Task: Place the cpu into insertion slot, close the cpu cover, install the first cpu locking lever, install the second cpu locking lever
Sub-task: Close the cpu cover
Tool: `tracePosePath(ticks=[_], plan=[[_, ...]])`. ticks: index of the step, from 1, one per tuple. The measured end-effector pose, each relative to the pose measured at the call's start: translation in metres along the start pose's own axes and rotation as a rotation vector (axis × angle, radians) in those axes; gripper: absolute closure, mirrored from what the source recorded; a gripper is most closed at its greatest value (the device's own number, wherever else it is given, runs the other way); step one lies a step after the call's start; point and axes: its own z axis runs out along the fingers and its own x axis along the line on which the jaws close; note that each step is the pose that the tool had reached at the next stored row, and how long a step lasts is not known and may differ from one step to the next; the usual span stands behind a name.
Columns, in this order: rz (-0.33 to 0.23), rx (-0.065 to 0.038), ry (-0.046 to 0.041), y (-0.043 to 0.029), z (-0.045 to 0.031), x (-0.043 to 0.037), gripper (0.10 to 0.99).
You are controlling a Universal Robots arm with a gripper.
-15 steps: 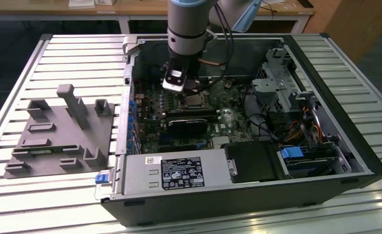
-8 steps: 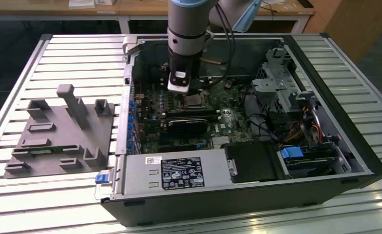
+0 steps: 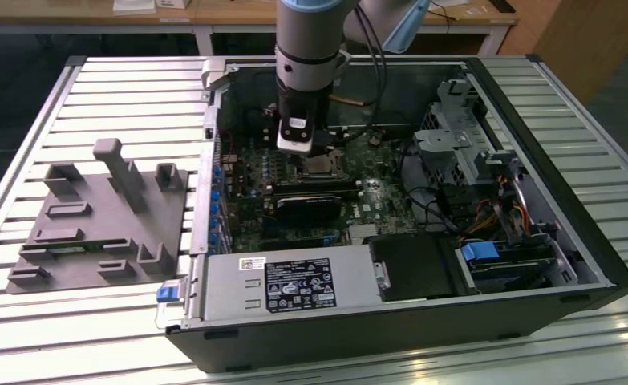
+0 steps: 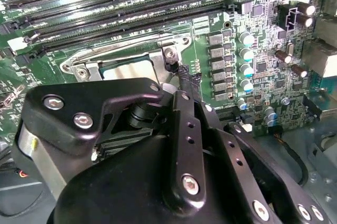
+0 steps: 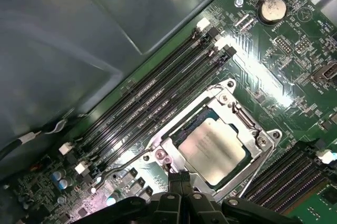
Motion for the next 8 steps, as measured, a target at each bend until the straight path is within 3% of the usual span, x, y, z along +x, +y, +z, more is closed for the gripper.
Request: tracePosePath(ticks=[4, 8], plan=[[-0.045, -0.007, 0.0102, 0.0000, 0.0000, 0.0001, 0.980], [-0.092, -0.019, 0.0113, 0.0001, 0.0000, 0.0000, 0.980]])
